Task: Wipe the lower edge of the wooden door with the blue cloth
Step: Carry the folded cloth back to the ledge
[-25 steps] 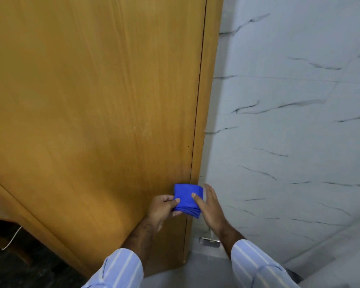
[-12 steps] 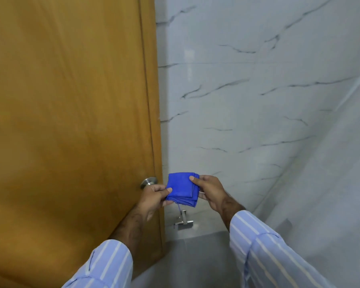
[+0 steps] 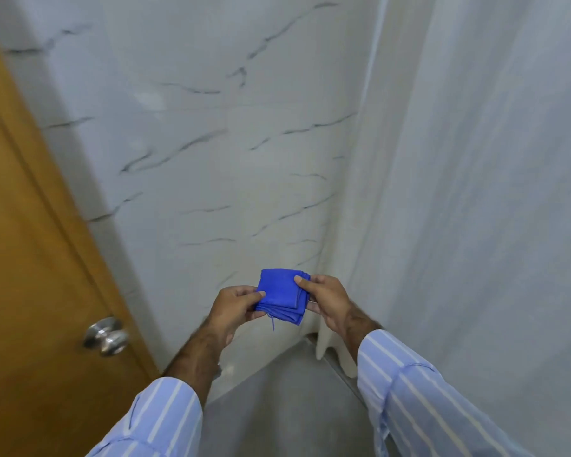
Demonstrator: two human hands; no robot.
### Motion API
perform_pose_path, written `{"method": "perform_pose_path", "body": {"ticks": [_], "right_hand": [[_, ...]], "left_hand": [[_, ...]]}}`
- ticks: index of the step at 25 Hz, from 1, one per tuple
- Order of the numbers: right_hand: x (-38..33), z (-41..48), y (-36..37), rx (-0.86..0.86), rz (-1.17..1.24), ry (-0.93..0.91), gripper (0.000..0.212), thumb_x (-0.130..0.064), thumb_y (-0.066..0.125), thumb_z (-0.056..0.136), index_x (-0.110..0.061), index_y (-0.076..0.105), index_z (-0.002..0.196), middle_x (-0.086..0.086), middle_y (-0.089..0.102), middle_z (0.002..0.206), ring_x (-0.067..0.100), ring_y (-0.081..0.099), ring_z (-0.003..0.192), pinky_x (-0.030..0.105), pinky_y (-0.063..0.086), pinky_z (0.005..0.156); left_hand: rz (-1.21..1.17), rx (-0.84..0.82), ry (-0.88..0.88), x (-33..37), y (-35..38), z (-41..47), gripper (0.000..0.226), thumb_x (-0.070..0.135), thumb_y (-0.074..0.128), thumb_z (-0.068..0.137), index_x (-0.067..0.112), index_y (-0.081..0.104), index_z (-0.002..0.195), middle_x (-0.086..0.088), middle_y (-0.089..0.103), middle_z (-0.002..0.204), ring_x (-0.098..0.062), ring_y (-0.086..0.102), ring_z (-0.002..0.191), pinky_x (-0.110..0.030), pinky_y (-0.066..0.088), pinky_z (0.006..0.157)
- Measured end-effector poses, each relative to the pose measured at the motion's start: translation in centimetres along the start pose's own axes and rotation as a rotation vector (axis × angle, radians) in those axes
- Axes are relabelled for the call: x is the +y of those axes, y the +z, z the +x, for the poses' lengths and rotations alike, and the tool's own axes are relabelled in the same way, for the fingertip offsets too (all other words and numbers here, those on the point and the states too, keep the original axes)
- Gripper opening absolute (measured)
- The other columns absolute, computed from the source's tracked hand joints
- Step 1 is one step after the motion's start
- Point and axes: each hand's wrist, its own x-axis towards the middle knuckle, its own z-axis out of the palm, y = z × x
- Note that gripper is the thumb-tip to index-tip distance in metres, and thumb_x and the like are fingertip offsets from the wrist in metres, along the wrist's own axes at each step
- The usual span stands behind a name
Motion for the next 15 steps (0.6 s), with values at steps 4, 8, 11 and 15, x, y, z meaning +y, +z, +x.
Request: {"method": "perform_pose_path", "body": {"ticks": [4,8,11,15], "right_hand": [[-0.9,-2.8,-10.1,0.131,0.068,-0.032,0.022,-0.019,0.074,0.091,-0.002,0.071,0.103,0.019,0.076,0.11,0.025,0.075,0.09,0.038,0.062,0.082],[-0.9,-7.1,-20.4,0.287,0.142,-0.06,0.031,-0.019,0.075,0.091,0.003,0.069,0.11,0.018,0.075,0.111,0.024,0.075,0.09,0.034,0.063,0.076],[-0.5,-11.6,-27.6,0.43,0.204,-0.091,0.033,-0.018,0.075,0.091,0.004,0.068,0.114,0.018,0.074,0.114,0.031,0.072,0.102,0.038,0.062,0.082],[1.0,-18.7,-37.1,0.614,0.264,-0.148,0.031,-0.017,0.076,0.09,0.003,0.069,0.113,0.018,0.074,0.113,0.034,0.071,0.105,0.038,0.062,0.082]], "left_hand": [[0.078,-0.142,0.001,-0.3,10.0,0.1,0.014,0.005,0.067,0.092,-0.006,0.069,0.1,-0.015,0.07,0.087,-0.02,0.07,0.074,-0.022,0.063,0.063],[0.154,-0.278,0.011,-1.3,20.4,-0.8,0.004,0.005,0.07,0.089,0.001,0.071,0.088,-0.014,0.071,0.085,-0.019,0.07,0.071,-0.022,0.062,0.061],[0.227,-0.411,0.025,-2.6,28.3,-2.2,0.004,0.006,0.072,0.088,0.002,0.072,0.089,-0.015,0.071,0.088,-0.02,0.071,0.073,-0.022,0.061,0.061],[0.355,-0.588,0.034,-5.2,39.2,-5.0,0.013,0.008,0.076,0.085,0.0,0.074,0.096,-0.017,0.075,0.095,-0.019,0.073,0.077,-0.025,0.063,0.067]]}}
